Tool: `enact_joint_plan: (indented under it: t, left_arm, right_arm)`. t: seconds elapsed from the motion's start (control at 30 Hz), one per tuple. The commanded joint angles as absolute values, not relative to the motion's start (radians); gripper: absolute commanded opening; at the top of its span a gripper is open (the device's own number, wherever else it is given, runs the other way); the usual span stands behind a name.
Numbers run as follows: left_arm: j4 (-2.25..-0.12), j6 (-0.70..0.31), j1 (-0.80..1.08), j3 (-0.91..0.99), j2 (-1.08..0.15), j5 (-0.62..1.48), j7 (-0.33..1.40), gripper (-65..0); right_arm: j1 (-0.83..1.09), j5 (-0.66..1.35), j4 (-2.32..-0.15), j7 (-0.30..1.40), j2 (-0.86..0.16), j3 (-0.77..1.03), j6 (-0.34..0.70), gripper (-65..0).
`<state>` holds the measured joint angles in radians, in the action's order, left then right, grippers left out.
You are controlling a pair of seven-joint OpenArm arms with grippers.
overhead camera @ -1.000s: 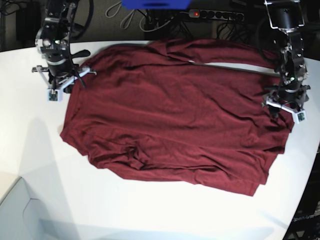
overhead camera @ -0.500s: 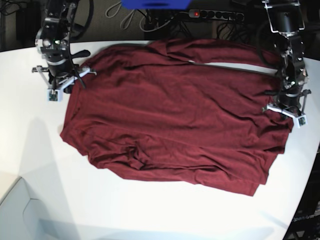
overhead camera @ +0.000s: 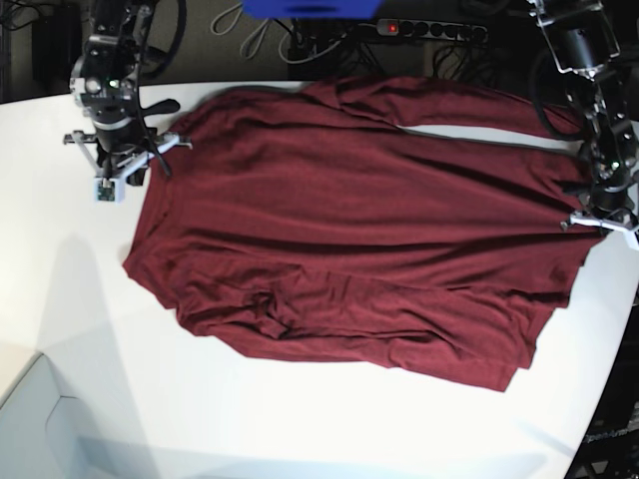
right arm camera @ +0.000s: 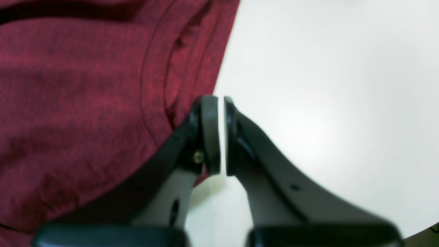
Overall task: Layout the t-shirt on the table in an organized manner, then fold the t-shirt properly
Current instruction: 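Pull the shirt edge with the left gripper toward the shirt's collar end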
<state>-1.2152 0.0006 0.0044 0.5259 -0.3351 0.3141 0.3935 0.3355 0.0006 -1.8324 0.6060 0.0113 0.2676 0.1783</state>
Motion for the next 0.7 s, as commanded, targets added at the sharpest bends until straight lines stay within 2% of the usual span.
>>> enact_joint_plan:
  t: [0.0,0.13,0.2,0.27,0.4,0.47,0.53,0.67]
  left_arm:
    - [-1.231,0.004,-0.013,0.530,-0.357,0.312,0.369,-64.6]
    - [-1.230,0.004,-0.013,0.530,-0.357,0.309,0.369,-64.4]
    - [-1.224,0.004,-0.013,0.530,-0.357,0.311,0.369,-61.8]
    - [-1.208,0.004,-0.013,0.530,-0.357,0.311,0.369,-55.6]
    - [-1.201,0.004,-0.004,0.532,-0.351,0.312,0.369,-39.3]
    - [-1.201,0.004,-0.004,0.532,-0.351,0.312,0.369,-34.2]
    - [-1.205,0.004,-0.004,0.533,-0.351,0.312,0.369,-31.9]
    - [-1.210,0.004,-0.004,0.542,-0.351,0.314,0.369,-31.9]
  right_arm:
    - [0.331,0.005,-1.847,0.585,0.004,0.269,0.179,-63.5]
    - [0.331,0.005,-1.847,0.588,0.004,0.269,0.179,-63.5]
    - [0.331,0.005,-1.847,0.590,0.004,0.266,0.179,-63.3]
    - [0.331,0.005,-1.847,0.591,0.004,0.265,0.179,-63.1]
    - [0.332,0.002,-1.847,0.591,0.001,0.262,0.179,-63.1]
    - [0.332,0.002,-1.847,0.591,-0.008,0.262,0.179,-63.1]
    - [0.328,0.002,-1.847,0.591,-0.018,0.262,0.179,-63.1]
    - [0.321,0.002,-1.847,0.591,-0.016,0.265,0.179,-63.5]
